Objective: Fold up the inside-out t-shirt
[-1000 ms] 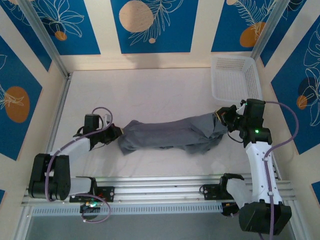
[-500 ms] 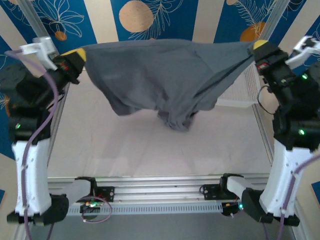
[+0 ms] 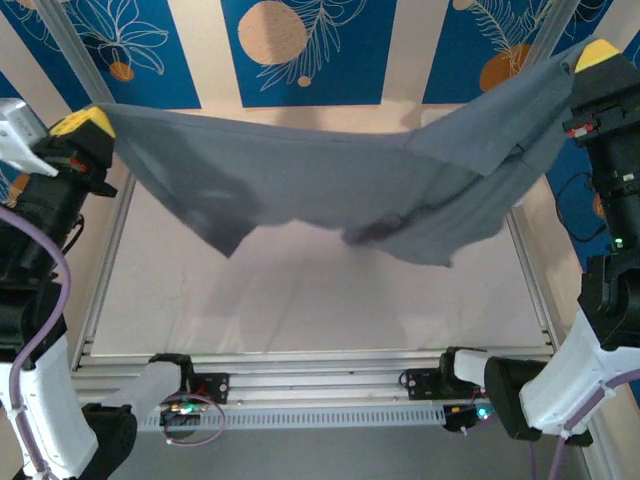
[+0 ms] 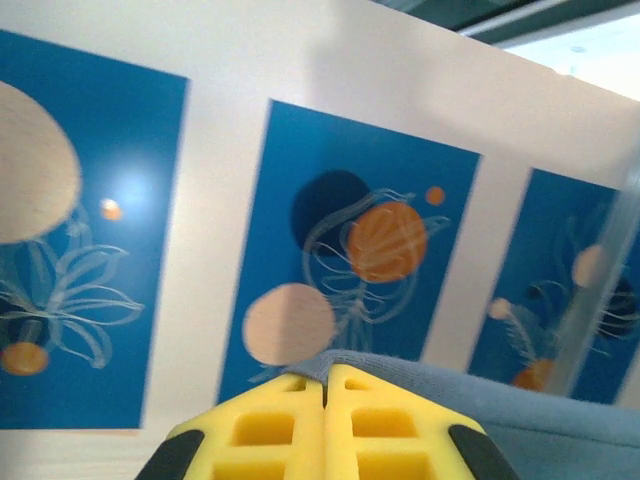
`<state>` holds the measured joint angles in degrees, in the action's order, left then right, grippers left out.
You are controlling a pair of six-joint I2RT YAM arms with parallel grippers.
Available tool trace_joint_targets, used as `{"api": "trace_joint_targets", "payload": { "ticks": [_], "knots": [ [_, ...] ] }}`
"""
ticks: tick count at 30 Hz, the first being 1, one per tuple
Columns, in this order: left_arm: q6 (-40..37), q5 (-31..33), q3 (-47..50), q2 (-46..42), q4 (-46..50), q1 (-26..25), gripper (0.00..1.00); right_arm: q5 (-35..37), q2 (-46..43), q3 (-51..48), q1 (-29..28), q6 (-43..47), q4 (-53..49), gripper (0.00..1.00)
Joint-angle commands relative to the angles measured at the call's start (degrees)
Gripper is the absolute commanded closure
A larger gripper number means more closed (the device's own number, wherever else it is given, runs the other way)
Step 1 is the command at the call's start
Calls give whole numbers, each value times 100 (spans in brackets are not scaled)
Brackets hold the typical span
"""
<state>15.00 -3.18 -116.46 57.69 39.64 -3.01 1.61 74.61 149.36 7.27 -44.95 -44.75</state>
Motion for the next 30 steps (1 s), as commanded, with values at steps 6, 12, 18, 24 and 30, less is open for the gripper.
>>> {"api": "trace_joint_targets", "payload": {
  "ticks": [6,12,18,24,30],
  "knots": [
    [-490,1200,-112,89,314,46,100,241,458,651,-15,853,-600,100],
    [-374,415,-25,-55,172,46,100,-182,464,621,-15,978,-762,100],
    [-158,-359,-261,-283,51,46,100,-167,98,757,-37,950,-695,100],
    [-25,-551,-711,-428,126,45,100,-191,-287,856,-32,805,-638,100],
    [-110,-481,-829,-456,165,48,100,-266,-388,928,-32,613,-510,100]
  ]
}}
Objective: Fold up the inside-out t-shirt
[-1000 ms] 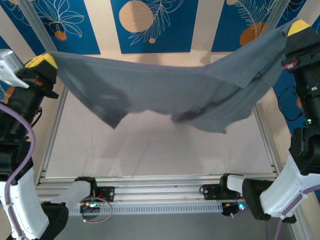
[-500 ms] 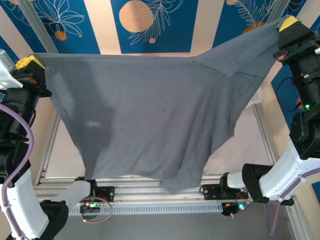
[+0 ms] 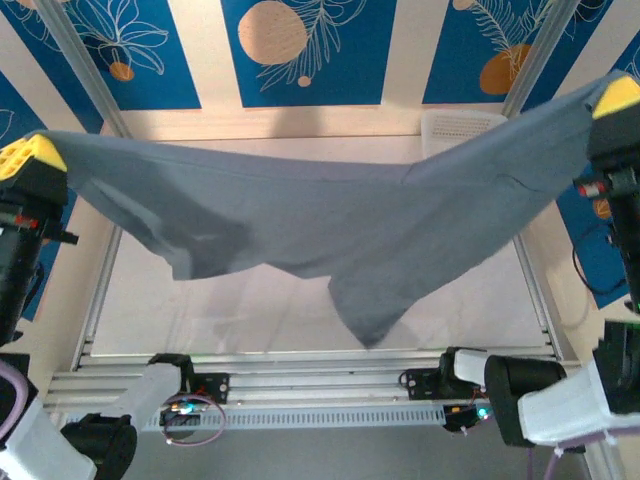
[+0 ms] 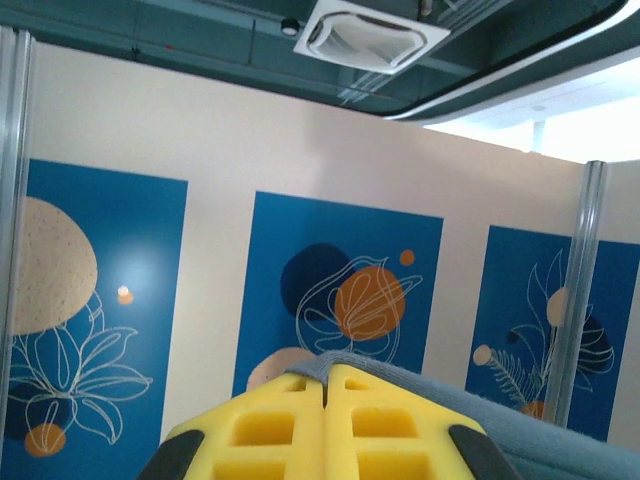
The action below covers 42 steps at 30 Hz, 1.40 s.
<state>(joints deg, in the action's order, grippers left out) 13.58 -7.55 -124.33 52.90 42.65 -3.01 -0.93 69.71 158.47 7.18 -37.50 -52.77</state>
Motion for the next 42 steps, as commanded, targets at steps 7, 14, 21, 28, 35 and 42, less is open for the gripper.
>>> {"api": "trace_joint_targets", "payload": {
  "ticks": [7,14,21,28,35,42],
  "knots": [
    [-189,171,470,512,-256,37,100,-318,806,-102,2,-351,273,100],
    [-414,582,1453,1628,-876,53,100,-625,2711,61,-455,-201,322,100],
    [-462,852,1611,3924,-1348,163,97,-97,5570,1753,-1038,-143,82,100],
    [-387,414,562,5632,-1256,678,46,-329,6676,2126,-1225,759,657,16],
    [288,-464,1188,4908,-1206,790,43,-438,6153,1884,-807,1527,-1387,16],
    [1023,-966,3339,3177,-1363,-3,43,-212,4885,335,-708,2134,-3053,16]
  ]
}}
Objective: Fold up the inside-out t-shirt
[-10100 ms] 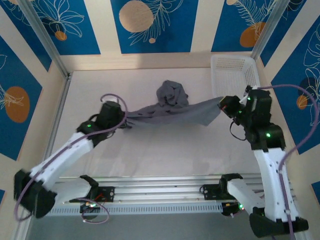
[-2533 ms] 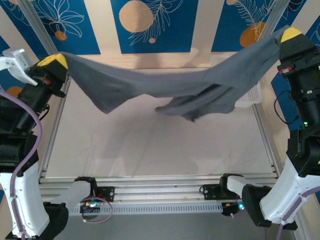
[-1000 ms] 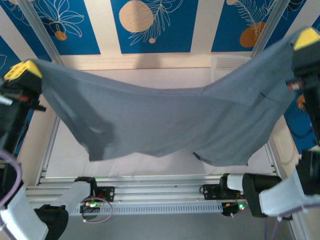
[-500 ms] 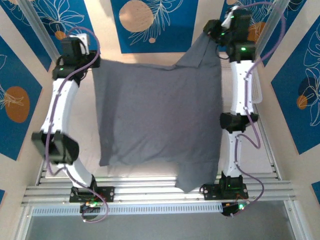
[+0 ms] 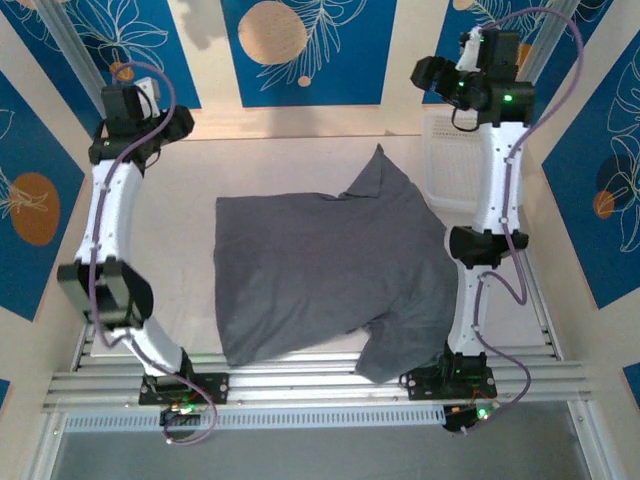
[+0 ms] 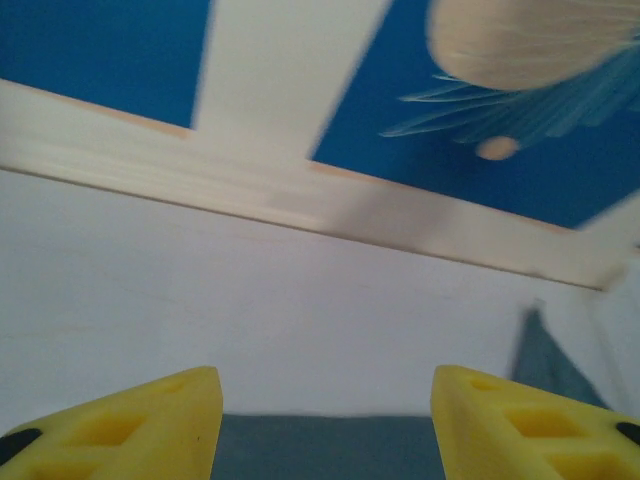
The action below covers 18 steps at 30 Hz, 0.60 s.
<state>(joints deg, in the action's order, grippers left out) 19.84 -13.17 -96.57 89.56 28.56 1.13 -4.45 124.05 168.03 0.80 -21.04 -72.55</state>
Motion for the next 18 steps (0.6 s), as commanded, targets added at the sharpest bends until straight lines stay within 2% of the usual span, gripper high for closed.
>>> {"api": "trace_joint_targets", "payload": {
  "ticks": [1,4,6,7,8,11,12,14,18],
  "knots": [
    [405,-286,848,-704,99,-634,43,209,-803,-1122,-71,592,-1118,16],
    [443,276,1863,-1313,185,-1376,52,497,-1754,-2947,-109,918,-1033,18],
    [617,514,2632,-1597,61,-1761,74,683,-2408,-4285,-196,924,-715,24],
    [723,552,2990,-1667,-72,-1878,86,617,-2708,-4949,-239,852,-442,30],
    [869,601,3364,-1706,-241,-1977,100,465,-3088,-5749,-290,679,1,42],
    [1029,870,3892,-1470,-328,-2160,100,-141,-4138,-8227,-473,-381,1952,95],
    [1053,1007,3924,-1314,-280,-2200,100,-148,-4405,-8989,-602,-845,2657,100],
    [1088,1092,3882,-979,-282,-2200,100,38,-4580,-9994,-842,-1314,3592,100],
    [1182,1481,3476,-81,-105,-2159,100,439,-4170,-10806,-979,-2056,4340,100]
  ]
}}
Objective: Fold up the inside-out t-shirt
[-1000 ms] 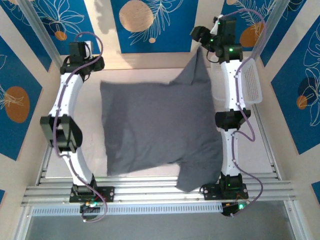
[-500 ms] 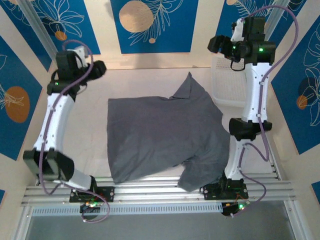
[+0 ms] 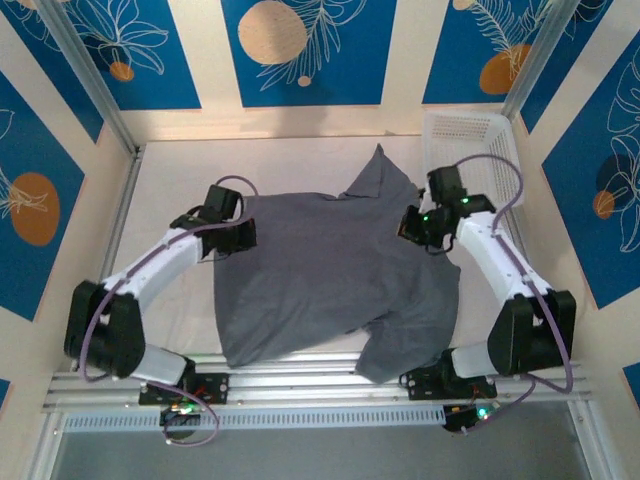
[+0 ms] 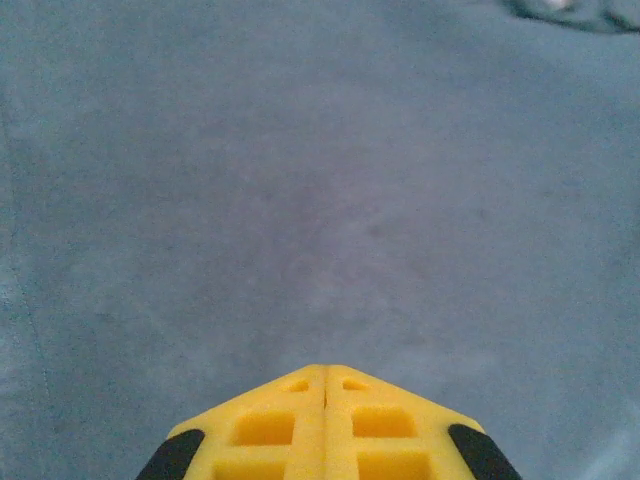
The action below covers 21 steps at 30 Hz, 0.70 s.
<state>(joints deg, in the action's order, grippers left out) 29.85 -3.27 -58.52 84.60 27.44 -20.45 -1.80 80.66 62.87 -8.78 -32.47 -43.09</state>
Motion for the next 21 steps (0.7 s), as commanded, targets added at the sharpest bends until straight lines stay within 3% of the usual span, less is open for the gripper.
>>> {"api": "trace_joint_targets", "payload": {
  "ticks": [1,8,14,21],
  "knots": [
    [211,593,-418,623,15,47,100,153,300,-368,-35,-963,1481,100],
    [357,706,-1156,2175,-195,772,100,278,1293,-583,-489,-1195,1912,100],
    [405,251,-2391,3556,-7,1332,100,156,1831,-583,-845,-1654,2356,100],
    [379,257,-3454,4402,241,1798,100,-3,2572,-452,-1432,-2326,2981,100]
  ]
}}
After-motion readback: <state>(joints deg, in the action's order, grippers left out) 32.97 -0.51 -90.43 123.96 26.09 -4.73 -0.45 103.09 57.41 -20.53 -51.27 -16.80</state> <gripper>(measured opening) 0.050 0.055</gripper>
